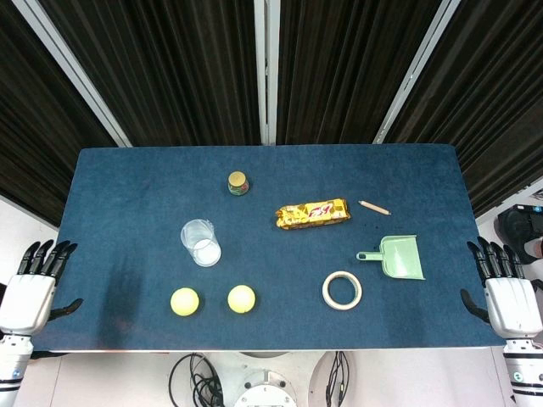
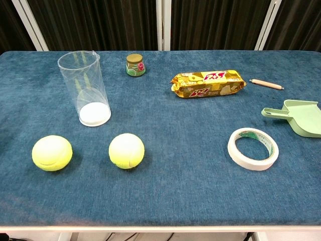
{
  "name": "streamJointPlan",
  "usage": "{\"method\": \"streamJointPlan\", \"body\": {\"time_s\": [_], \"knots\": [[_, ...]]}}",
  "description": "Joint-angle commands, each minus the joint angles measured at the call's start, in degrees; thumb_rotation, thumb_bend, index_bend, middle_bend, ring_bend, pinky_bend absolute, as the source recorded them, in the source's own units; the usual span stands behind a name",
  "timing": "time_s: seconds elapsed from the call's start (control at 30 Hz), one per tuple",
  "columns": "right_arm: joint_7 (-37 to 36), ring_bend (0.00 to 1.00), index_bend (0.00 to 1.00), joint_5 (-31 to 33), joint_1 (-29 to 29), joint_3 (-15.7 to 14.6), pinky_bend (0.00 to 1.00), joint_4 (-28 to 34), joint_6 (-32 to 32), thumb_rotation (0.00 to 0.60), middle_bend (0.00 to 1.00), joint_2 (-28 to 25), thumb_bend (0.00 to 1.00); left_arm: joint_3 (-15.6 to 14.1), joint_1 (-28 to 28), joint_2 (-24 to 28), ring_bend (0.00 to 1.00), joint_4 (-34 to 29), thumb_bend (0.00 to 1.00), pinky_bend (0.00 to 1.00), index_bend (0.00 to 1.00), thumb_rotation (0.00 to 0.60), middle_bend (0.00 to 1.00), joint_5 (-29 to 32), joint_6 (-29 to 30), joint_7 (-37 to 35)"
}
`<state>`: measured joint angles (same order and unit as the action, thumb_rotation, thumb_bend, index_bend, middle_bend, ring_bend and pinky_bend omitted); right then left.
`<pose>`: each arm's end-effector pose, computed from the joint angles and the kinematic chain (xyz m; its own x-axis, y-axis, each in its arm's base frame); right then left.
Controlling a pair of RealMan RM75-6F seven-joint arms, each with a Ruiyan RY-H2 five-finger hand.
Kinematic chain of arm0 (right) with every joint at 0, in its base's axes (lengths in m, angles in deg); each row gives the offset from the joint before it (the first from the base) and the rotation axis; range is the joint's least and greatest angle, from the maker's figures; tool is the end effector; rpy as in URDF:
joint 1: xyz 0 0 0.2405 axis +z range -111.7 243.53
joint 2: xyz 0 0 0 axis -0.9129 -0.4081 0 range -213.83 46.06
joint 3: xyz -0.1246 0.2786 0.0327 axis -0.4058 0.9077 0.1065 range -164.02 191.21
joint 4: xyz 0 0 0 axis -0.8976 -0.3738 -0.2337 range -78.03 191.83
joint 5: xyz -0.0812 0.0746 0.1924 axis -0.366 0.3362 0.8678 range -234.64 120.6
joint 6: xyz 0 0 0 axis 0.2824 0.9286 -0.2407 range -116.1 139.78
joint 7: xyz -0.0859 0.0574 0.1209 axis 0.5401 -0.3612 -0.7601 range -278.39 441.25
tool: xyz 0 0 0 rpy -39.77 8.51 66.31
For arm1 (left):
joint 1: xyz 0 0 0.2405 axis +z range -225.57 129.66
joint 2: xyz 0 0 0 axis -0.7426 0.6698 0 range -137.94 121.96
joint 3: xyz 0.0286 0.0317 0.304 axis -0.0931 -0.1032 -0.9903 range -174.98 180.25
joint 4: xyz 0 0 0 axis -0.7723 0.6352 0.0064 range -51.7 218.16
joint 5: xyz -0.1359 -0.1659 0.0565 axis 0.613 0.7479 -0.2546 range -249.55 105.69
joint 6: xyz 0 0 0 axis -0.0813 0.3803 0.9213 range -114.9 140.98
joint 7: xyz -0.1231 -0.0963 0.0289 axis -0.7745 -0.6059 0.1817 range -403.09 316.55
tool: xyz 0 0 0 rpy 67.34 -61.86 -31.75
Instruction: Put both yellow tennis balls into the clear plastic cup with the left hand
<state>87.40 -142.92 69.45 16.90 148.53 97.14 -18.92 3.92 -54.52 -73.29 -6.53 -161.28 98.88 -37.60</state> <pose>-0.3663 -0.1944 0.1680 0.4861 -0.0012 0.8739 -0.8738 0.0129 0.4861 -0.3562 0.2057 0.1613 0.5104 -0.0074 0.8599 0.8560 -0.0921 -0.5088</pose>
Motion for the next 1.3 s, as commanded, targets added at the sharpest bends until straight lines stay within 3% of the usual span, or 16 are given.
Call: {"method": "streamJointPlan", "body": {"time_s": [0.03,0.53,1.03,1.3], "knots": [[0.0,0.00,0.00,0.0,0.0,0.0,0.00,0.0,0.0,0.600,0.00,0.0,0.27,0.0,0.0,0.0,0.01,0.0,0.09,0.06,0.10,0.600,0.09,0.0,0.0,0.0],[-0.2,0.00,0.00,0.0,0.1,0.3,0.00,0.3,0.3,0.600,0.00,-0.2,0.27,-0.7,-0.8,0.9,0.01,-2.2,0.09,0.06,0.10,0.600,0.09,-2.3,-0.6,-0.5],[-0.9,0.00,0.00,0.0,0.2,0.6,0.00,0.4,0.4,0.600,0.00,-0.3,0.27,-4.9,-8.4,-0.5,0.01,-7.6,0.09,0.08,0.08,0.600,0.09,-12.7,-10.6,-1.0],[-1.5,0.00,0.00,-0.1,0.2,0.5,0.00,0.8,0.4,0.600,0.00,-0.5,0.27,-5.8,-13.8,-6.0,0.02,-7.5,0.09,0.12,0.08,0.600,0.09,-15.5,-18.2,-0.3]]}}
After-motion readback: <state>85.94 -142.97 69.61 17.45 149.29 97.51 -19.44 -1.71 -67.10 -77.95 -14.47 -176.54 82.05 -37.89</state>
